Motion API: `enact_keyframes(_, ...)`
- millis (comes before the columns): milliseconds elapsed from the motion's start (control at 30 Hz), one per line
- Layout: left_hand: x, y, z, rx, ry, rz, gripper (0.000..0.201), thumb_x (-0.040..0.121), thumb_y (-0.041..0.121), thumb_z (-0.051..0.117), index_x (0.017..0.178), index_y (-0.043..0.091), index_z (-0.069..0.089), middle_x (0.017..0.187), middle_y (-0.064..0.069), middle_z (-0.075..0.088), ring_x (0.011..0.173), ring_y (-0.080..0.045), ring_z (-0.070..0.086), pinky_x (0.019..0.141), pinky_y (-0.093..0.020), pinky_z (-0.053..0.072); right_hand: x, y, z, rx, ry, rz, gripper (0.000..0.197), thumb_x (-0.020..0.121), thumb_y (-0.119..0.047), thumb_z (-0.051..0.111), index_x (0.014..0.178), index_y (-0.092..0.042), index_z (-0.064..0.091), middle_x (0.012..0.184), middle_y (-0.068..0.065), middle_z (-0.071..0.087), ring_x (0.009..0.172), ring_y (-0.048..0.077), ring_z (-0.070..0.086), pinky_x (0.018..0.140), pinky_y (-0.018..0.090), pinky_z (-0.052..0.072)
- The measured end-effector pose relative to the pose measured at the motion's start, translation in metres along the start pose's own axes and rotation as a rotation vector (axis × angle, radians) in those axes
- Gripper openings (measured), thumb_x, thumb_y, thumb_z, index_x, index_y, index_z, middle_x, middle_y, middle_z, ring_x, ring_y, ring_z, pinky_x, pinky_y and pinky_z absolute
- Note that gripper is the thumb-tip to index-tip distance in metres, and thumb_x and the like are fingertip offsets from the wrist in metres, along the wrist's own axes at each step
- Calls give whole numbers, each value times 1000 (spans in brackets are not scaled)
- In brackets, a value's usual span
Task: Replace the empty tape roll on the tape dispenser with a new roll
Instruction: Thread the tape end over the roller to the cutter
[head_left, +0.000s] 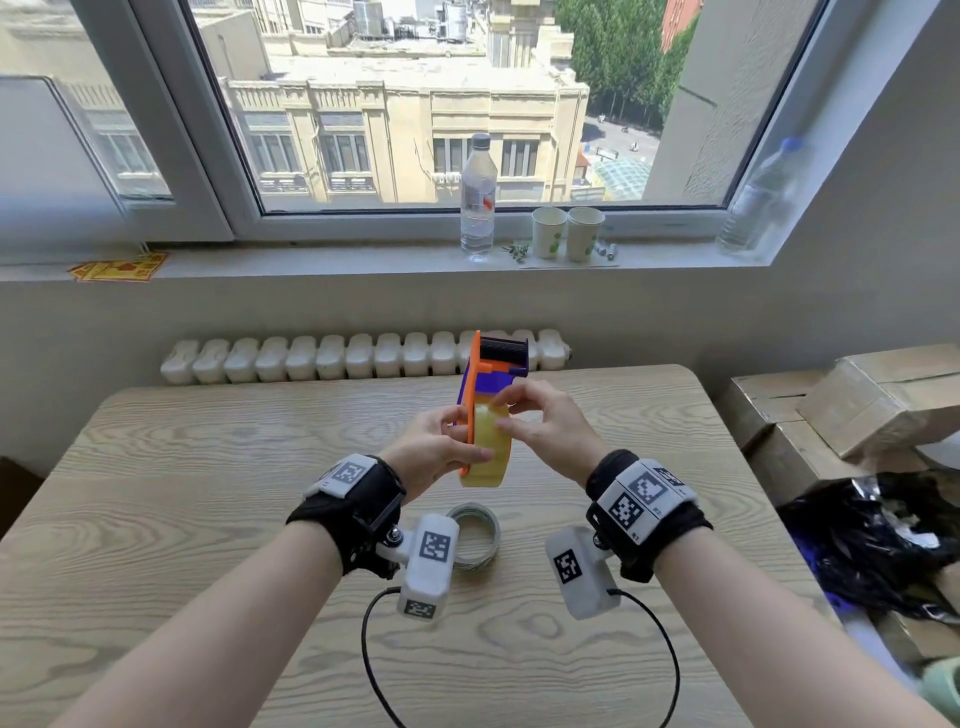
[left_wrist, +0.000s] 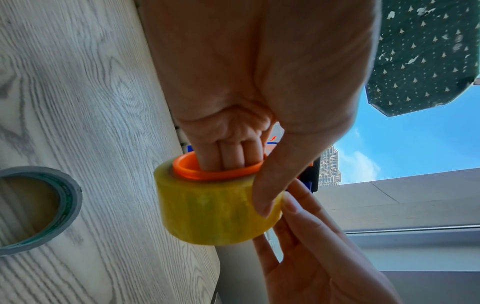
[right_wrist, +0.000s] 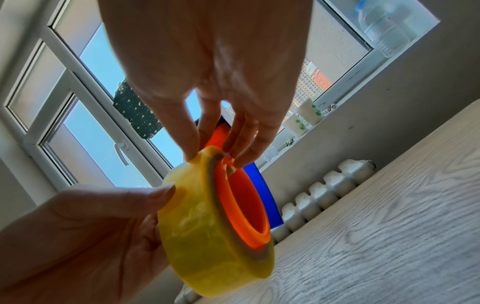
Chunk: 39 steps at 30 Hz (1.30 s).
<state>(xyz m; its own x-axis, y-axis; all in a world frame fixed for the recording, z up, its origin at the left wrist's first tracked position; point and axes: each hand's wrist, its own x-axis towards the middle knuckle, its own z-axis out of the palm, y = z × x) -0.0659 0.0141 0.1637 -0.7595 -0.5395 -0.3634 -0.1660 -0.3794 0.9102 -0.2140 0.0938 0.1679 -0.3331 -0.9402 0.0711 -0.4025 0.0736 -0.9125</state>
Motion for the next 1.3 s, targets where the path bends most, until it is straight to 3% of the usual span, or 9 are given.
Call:
enact_keyframes(167,1,0,1,30,19,-11,48,77,-12,62,123,-2,50,104,-18,67,93,-26,66,84,-32,54,-3,4,2,-77,-46,27,29,85,-9,62,113,-19,64,113,5,49,99,16,53,88,23,42)
enact_keyframes(300,0,-1,2,81,18,-18,48,76,-11,63,122,-4,51,102,-18,68,91,-24,67,86,-33,53,-5,3,-1,-98,-57,22,18,85,-9,62,98,-21,65,112,8,51,102,19,53,91,25,43)
enact_keyframes(400,-1,-2,4,119,22,-28,49,76,-10,64,122,-4,50,108,-22,67,98,-28,65,92,-39,50,-4,4,-1,-90,-70,56,13,84,-5,61,94,-12,66,112,9,48,100,18,51,81,8,41)
enact_keyframes(467,-1,0,5,136,30,-28,48,76,-10,64,122,-3,51,113,-25,65,102,-31,64,97,-43,47,-5,4,0,-78,-67,61,12,85,-5,61,93,-13,65,112,8,48,99,17,51,75,5,41)
enact_keyframes(633,0,3,5,160,18,-32,38,77,-9,64,111,6,56,101,-15,70,91,-21,67,87,-33,52,-4,4,-1,-82,-91,49,24,85,-6,60,104,-20,60,113,8,48,101,18,52,79,10,41)
enact_keyframes(967,0,-4,6,185,35,-65,49,74,-8,68,120,0,54,110,-23,68,103,-31,65,97,-45,48,-6,7,-1,-111,-107,65,17,84,-5,62,91,-20,60,119,12,49,101,22,52,79,12,42)
enact_keyframes(1067,1,-4,7,165,49,-74,48,74,-7,68,120,-2,55,115,-24,66,105,-32,64,97,-44,48,-7,10,1,-114,-49,47,21,83,-8,63,100,-19,61,114,12,53,98,20,54,78,12,42)
enact_keyframes(1233,2,-2,6,152,50,-69,41,77,-6,66,117,-4,57,114,-23,66,100,-28,64,89,-35,51,-11,7,1,-261,12,-52,20,83,-14,64,103,-17,65,105,-3,59,97,16,57,83,28,48)
enact_keyframes(1300,2,-2,6,147,47,-70,39,78,-5,65,116,-6,57,112,-23,66,97,-27,64,87,-33,52,-12,5,1,-299,-16,-97,25,84,-12,62,108,-18,63,109,-1,65,100,18,60,87,32,50)
